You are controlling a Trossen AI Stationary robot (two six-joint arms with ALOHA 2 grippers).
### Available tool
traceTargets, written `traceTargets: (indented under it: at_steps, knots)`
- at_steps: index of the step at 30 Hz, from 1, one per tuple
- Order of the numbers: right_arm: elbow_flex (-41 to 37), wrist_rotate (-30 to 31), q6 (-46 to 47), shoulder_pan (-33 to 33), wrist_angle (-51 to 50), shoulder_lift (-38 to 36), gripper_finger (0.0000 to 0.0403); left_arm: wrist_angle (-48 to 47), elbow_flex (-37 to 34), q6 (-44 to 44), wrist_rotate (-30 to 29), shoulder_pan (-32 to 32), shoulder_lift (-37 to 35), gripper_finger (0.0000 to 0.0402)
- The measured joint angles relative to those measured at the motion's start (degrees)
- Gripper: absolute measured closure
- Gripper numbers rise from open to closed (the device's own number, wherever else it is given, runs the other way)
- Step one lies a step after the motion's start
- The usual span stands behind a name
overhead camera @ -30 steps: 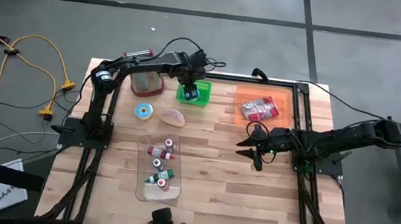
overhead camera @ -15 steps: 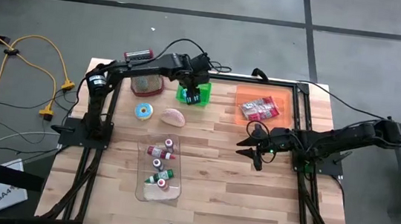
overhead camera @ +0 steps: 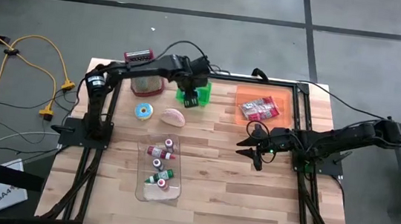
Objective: Pick & Place Food Item
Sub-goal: Put the blue donut into the green basket
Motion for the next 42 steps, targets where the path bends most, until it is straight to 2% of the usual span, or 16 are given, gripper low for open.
traceTargets:
  at_steps: [3, 5, 11, 16, 24, 30, 33, 39, 42]
  knots:
    - [0.0, 0.0, 0.0, 0.0, 0.0, 0.0, 0.0261, -1.6, -1.1, -2.3, 7.3, 2.7, -0.9, 0.0222]
    - [0.0, 0.0, 0.0, 0.0, 0.1, 0.0, 0.0261, -2.6, -2.3, -3.0, 9.0, 4.2, -1.8, 0.0222]
    - [0.0, 0.0, 0.0, 0.0, 0.3, 0.0, 0.0261, -2.7, -6.8, -3.8, 8.5, 2.9, -6.1, 0.0222]
    - [0.0, 0.0, 0.0, 0.0, 0.4, 0.0, 0.0261, -2.7, -10.9, -3.8, 5.6, -0.1, -10.8, 0.0222]
    - [0.0, 0.0, 0.0, 0.0, 0.4, 0.0, 0.0261, -2.5, -12.1, -5.7, 4.4, -4.3, -16.0, 0.0222]
    - [0.0, 0.0, 0.0, 0.0, 0.4, 0.0, 0.0261, -4.7, -13.2, -8.3, 0.4, -7.9, -18.4, 0.0222]
    - [0.0, 0.0, 0.0, 0.0, 0.4, 0.0, 0.0261, -4.4, -17.0, -10.5, 0.2, -8.7, -20.5, 0.0222]
    - [0.0, 0.0, 0.0, 0.0, 0.4, 0.0, 0.0261, 2.7, -30.6, -16.1, -2.8, -8.2, -28.5, 0.0222]
    - [0.0, 0.0, 0.0, 0.0, 0.4, 0.0, 0.0261, 3.4, -35.2, -20.4, -4.4, -7.5, -32.4, 0.0222]
